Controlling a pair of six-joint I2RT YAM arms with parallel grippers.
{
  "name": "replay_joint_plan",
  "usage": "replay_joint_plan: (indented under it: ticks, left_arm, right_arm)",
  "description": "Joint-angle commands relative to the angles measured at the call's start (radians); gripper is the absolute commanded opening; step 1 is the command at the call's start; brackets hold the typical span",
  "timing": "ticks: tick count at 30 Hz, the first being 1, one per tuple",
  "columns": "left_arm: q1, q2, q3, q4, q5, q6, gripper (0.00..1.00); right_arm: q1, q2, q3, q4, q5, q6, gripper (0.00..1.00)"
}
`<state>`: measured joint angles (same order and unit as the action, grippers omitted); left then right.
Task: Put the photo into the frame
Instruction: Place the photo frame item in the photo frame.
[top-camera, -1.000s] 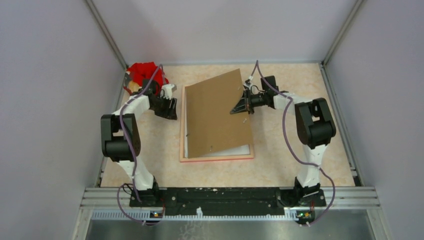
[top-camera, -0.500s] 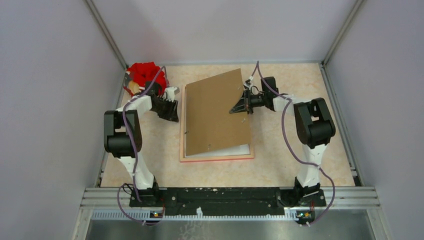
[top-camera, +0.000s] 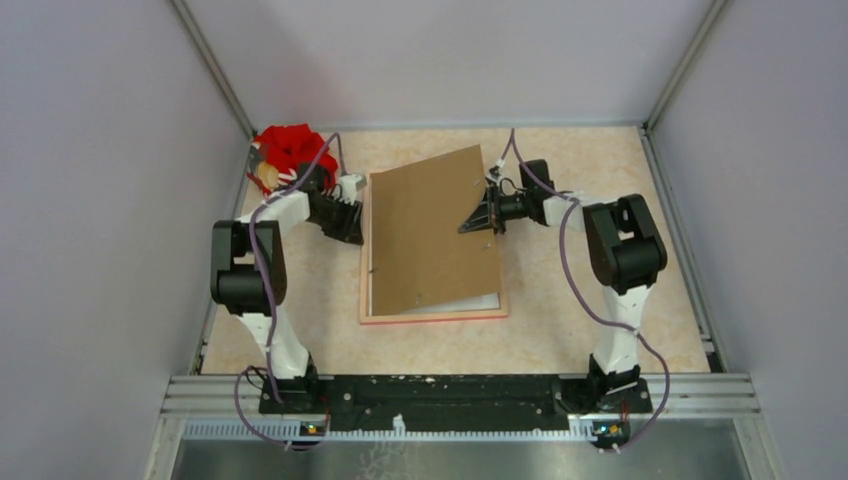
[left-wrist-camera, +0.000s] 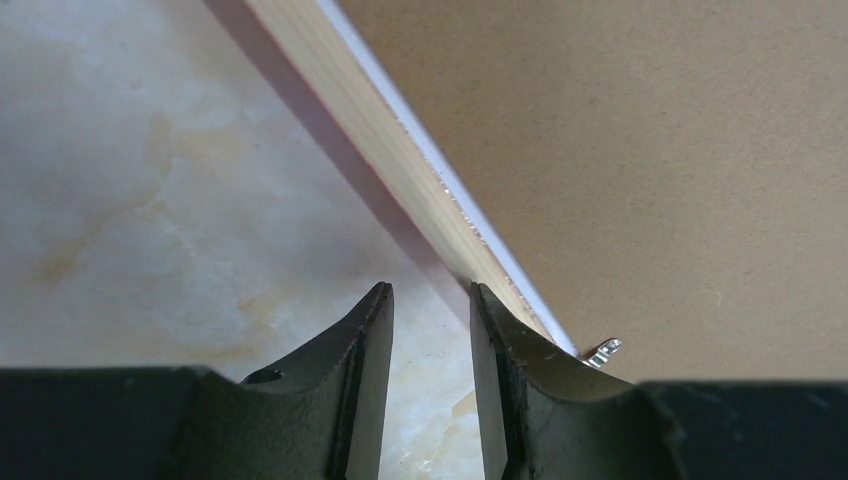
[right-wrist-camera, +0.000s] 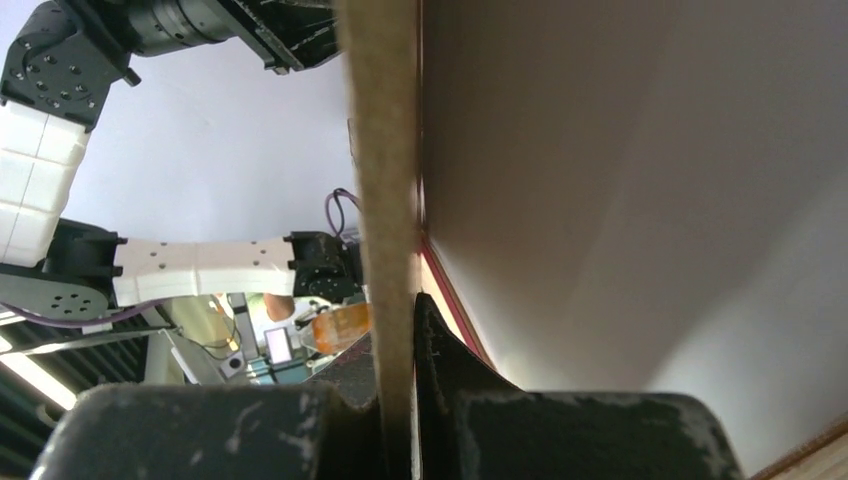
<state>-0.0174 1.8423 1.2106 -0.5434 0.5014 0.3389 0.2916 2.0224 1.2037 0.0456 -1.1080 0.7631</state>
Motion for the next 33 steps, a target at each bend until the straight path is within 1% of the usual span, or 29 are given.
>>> replay_joint_plan:
  ticks: [1, 6, 16, 23, 27, 33]
  left_arm:
    - [-0.024, 0.022, -0.016, 0.039, 0.023, -0.005, 0.4]
    - [-0.042, 0.03, -0.019, 0.042, 0.022, -0.009, 0.39]
    - [-0.044, 0.026, -0.028, 0.037, 0.04, -0.003, 0.36]
    - [-0.044, 0.042, -0.037, 0.033, 0.066, 0.006, 0.33]
    - [-0.044, 0.042, -0.037, 0.03, 0.078, 0.011, 0.31]
    - [-0.044, 0.038, -0.036, 0.014, 0.094, 0.026, 0.29]
  right_arm:
    - [0.011, 0.008, 0.024, 0.042, -0.035, -0.002, 0.0]
    - [0.018, 0.021, 0.021, 0.047, -0.015, -0.002, 0.0]
    - [0.027, 0.03, -0.057, 0.24, 0.022, 0.128, 0.0]
    - [0.047, 0.009, -0.144, 0.32, 0.088, 0.154, 0.0]
    - [0.049, 0.004, -0.176, 0.321, 0.135, 0.149, 0.0]
    - [0.059, 0.0, -0.213, 0.429, 0.192, 0.223, 0.0]
